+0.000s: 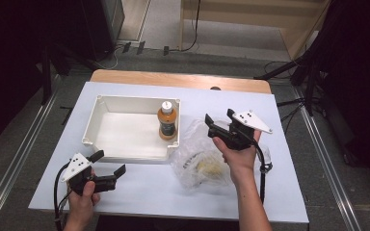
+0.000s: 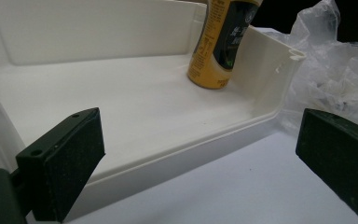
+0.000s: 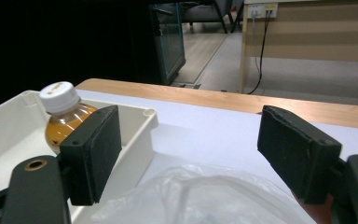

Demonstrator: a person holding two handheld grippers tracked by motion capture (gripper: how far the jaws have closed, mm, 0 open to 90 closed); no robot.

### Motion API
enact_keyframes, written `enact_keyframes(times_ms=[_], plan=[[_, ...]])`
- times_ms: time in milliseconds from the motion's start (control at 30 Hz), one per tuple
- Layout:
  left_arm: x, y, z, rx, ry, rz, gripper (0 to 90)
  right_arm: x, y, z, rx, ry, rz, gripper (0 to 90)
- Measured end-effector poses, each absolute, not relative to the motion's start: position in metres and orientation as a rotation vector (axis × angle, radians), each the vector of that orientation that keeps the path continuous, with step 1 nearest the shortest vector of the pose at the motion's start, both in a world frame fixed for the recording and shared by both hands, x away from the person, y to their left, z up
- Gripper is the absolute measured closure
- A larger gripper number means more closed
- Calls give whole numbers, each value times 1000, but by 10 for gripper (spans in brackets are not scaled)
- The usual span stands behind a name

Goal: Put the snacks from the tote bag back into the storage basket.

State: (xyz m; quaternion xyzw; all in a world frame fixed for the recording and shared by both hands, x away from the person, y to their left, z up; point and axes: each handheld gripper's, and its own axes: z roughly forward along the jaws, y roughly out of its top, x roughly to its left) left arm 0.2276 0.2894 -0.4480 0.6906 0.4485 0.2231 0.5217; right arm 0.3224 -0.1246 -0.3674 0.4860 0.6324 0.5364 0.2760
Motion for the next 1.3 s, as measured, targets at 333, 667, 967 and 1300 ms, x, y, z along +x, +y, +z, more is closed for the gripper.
enact_keyframes(times_ms=[333, 667, 967, 1300], plan=[[228, 291, -448, 1651, 1078, 543, 14, 313, -150, -382, 1333, 1679, 1421, 218], [228, 287, -450, 1686, 1063, 565, 14, 303, -174, -398, 1362, 1657, 1422, 215], [228, 286, -449, 1690, 1053, 572, 14, 293, -194, -411, 1360, 1654, 1410, 192], [228, 288, -447, 1703, 1050, 580, 14, 276, -222, -423, 1363, 1628, 1416, 170]])
